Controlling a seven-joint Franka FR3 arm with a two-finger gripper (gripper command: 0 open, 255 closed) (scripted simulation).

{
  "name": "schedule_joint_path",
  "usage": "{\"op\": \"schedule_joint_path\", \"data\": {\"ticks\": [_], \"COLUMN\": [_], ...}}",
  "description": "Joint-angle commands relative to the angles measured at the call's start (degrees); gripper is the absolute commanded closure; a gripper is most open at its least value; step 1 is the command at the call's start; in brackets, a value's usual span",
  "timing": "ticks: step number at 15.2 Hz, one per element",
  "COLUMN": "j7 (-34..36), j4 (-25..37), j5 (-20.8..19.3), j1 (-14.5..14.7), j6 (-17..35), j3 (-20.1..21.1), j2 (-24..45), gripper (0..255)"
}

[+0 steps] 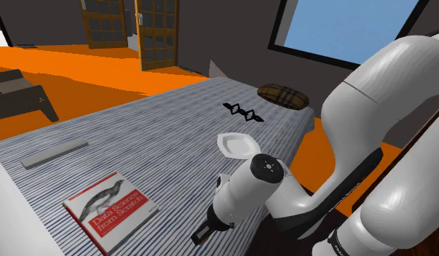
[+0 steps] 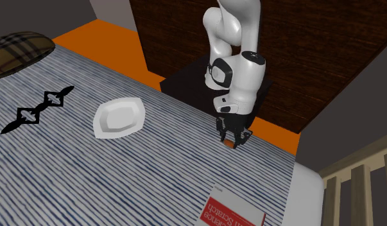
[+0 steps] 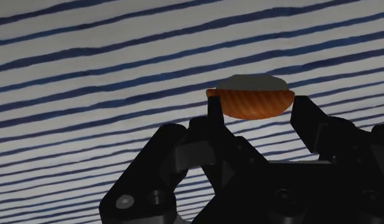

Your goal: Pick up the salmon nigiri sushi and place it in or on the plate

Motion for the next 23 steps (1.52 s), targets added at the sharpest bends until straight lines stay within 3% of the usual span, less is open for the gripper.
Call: {"op": "schedule_joint_path", "data": {"ticks": [1, 7, 8, 10, 11, 13, 17, 23], "j7": [0.02, 2.34, 0.06, -14.88, -21.09, -27.68, -34.36, -38.81], "j4": [-0.04, 0.59, -0.03, -1.84, -2.23, -2.35, -2.0, -0.93], "j5": [-0.03, -3.16, -0.08, 19.58, 27.87, 36.69, 45.59, 51.34], "j1": [0.08, 0.35, -0.13, -0.41, 2.15, 9.18, 16.64, 21.62], "j6": [0.05, -0.22, 0.04, 0.12, -0.46, -2.31, -6.55, -13.13], "j3": [0.09, -0.78, 0.29, 4.43, 3.64, -1.49, -7.25, -11.65], "j2": [0.13, 1.02, 0.14, -3.99, -5.71, -8.18, -12.48, -18.25], "gripper": [255, 255, 255, 255, 255, 255, 255, 255]}}
